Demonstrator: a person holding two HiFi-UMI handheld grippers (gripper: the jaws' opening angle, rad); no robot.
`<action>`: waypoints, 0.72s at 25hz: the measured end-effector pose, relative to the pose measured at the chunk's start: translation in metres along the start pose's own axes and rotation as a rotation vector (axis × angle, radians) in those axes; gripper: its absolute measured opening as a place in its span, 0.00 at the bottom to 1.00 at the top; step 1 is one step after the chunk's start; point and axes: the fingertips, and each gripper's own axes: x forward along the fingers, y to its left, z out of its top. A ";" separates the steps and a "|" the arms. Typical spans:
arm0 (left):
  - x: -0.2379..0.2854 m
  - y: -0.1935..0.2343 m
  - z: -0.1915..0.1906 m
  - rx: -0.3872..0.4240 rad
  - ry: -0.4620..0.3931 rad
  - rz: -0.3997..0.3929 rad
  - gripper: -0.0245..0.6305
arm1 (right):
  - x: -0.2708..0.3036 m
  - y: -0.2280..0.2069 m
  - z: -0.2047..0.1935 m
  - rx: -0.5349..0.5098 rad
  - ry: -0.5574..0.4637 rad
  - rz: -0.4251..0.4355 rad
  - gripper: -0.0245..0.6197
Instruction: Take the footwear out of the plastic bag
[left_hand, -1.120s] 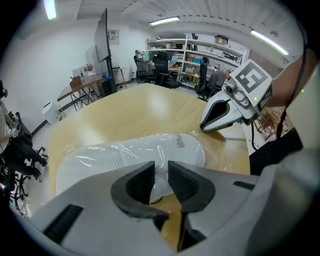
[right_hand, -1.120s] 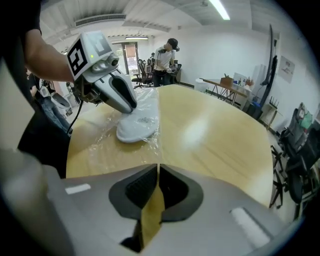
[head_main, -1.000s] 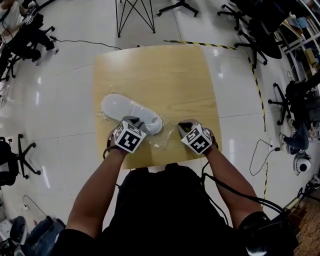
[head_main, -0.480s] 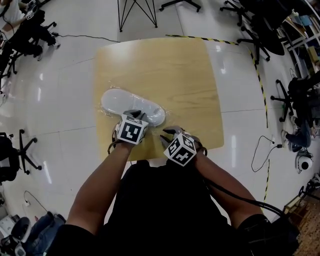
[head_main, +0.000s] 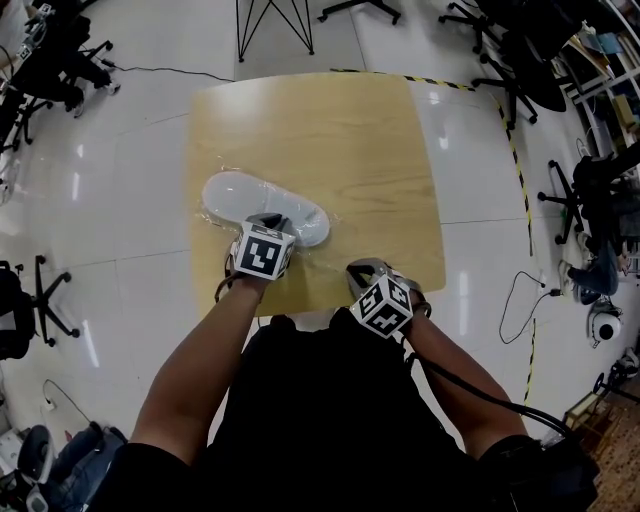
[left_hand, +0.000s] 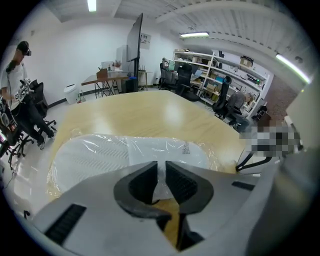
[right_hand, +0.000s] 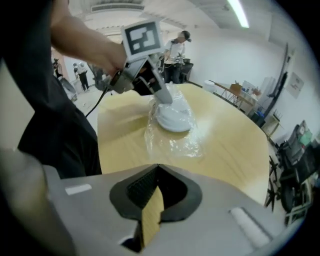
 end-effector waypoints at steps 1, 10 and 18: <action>0.000 0.000 0.000 -0.003 -0.001 -0.001 0.13 | -0.004 -0.005 0.008 0.042 -0.031 -0.010 0.04; -0.005 -0.009 0.004 -0.006 0.011 -0.042 0.12 | 0.030 -0.031 0.054 0.080 -0.053 -0.052 0.20; -0.014 -0.032 -0.009 0.003 0.014 -0.097 0.08 | 0.020 -0.019 0.027 0.021 -0.041 0.012 0.06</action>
